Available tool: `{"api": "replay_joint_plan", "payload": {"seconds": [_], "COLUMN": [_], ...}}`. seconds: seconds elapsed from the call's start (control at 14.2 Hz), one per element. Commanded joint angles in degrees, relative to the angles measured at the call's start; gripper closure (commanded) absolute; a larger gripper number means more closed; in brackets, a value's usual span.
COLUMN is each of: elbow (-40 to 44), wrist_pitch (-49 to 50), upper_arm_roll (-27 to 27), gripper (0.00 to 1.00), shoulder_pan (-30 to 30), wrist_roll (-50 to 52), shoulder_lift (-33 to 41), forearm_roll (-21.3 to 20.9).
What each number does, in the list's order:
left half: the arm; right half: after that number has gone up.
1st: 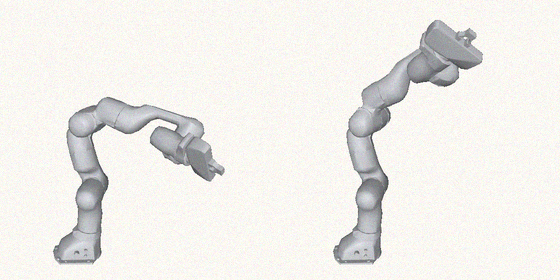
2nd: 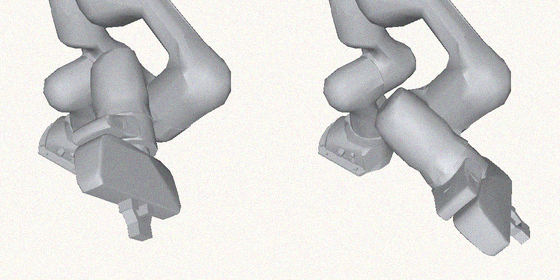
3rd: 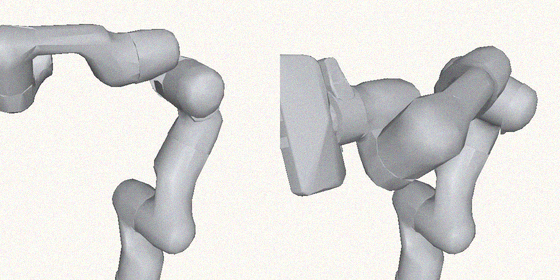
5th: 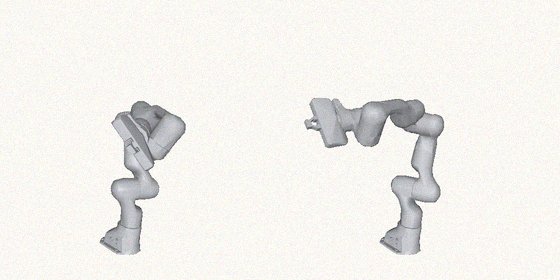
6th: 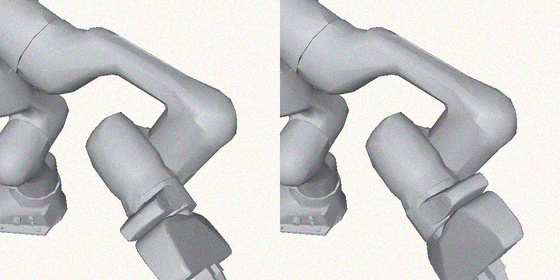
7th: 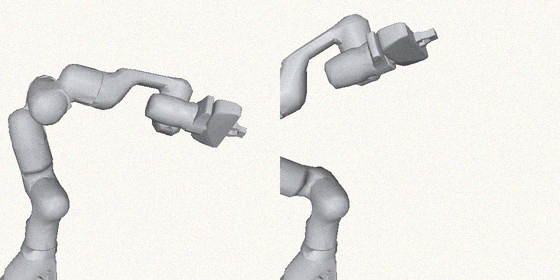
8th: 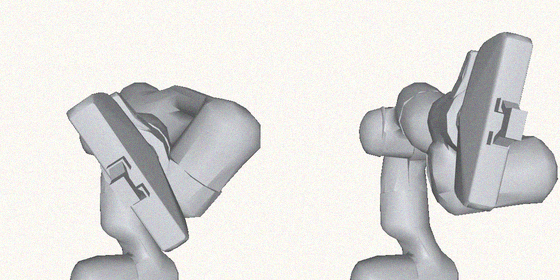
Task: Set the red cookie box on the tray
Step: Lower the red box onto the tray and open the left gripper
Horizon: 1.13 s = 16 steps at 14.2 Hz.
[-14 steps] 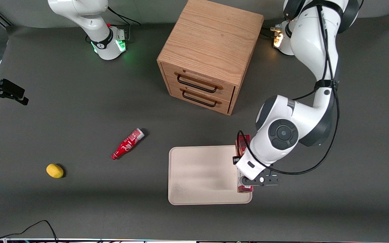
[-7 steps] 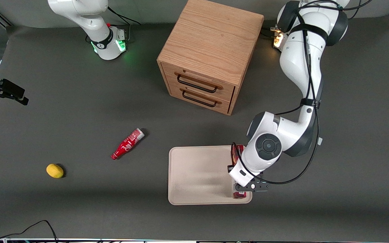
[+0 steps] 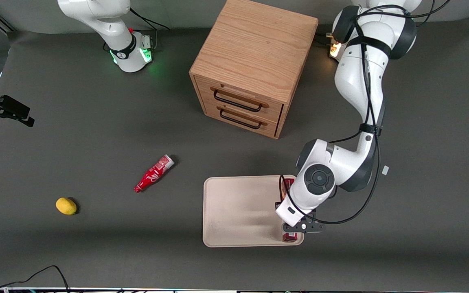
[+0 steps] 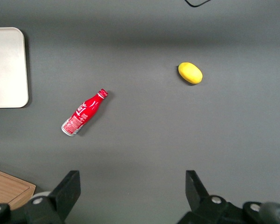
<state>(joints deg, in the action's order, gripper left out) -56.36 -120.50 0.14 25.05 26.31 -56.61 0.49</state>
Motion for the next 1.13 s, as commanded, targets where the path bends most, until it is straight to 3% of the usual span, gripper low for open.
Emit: {"api": "replay_joint_plan", "payload": {"seconds": [0.0, 0.07, 0.14, 0.21, 0.28, 0.35, 0.85, 1.06], "elbow": [2.7, 2.7, 2.7, 2.6, 2.6, 2.5, 2.6, 3.4], "wrist_pitch": [-0.7, -0.9, -1.0, -1.0, -1.0, -1.5, -0.1, 9.8], "upper_arm_roll": [0.6, 0.6, 0.6, 0.6, 0.6, 0.6, 0.6, 0.7], "gripper": [1.00, 1.00, 0.93, 0.72, 0.42, 0.00, 0.00, 0.00], "shoulder_pan": [0.5, 0.5, 0.5, 0.5, 0.5, 0.5, 0.5, -0.1], "wrist_roll": [1.4, 1.4, 1.3, 1.3, 1.3, 1.2, 1.1, 0.7], "shoulder_lift": [-1.9, -2.0, -2.3, -2.4, -2.5, -2.6, -2.3, 1.3], "forearm_roll": [-1.0, -1.0, -1.0, -1.0, -1.0, -1.0, -1.6, -1.9]}}
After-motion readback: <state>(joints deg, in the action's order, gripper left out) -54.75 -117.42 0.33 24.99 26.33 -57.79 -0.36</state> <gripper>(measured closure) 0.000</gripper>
